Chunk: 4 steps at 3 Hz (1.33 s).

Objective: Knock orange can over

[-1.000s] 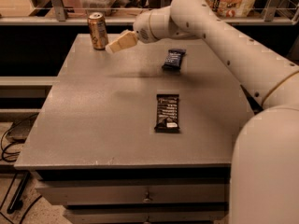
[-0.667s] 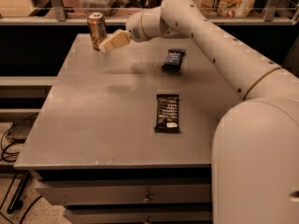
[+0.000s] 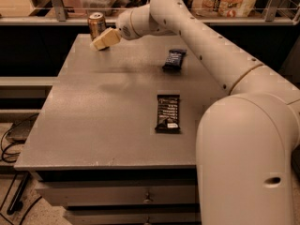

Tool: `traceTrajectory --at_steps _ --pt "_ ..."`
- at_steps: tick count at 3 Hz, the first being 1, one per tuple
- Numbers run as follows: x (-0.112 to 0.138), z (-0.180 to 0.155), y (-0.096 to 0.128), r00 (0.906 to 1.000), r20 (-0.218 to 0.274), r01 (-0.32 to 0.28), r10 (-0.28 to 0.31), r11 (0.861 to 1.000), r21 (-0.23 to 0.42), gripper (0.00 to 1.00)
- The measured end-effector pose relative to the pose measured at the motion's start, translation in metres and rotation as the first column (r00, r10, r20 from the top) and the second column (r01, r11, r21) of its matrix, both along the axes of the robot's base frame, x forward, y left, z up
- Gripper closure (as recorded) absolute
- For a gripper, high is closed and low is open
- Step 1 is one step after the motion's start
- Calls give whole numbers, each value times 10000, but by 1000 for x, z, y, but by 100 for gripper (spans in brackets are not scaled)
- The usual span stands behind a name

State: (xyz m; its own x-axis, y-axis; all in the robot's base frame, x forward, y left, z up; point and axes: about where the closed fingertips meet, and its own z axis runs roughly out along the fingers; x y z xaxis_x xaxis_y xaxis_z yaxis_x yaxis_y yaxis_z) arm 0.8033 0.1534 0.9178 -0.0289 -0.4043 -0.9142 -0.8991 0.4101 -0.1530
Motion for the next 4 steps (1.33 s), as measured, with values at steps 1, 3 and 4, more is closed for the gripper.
traceTrajectory --at_steps 1,3,4 --pt "5 -4 9 9989 -84 462 -459 9982 386 0" --pt "27 -4 20 9824 7 1838 -1866 9685 1678 0" --pt "40 -7 28 9759 -106 2153 -2178 9548 2050 0"
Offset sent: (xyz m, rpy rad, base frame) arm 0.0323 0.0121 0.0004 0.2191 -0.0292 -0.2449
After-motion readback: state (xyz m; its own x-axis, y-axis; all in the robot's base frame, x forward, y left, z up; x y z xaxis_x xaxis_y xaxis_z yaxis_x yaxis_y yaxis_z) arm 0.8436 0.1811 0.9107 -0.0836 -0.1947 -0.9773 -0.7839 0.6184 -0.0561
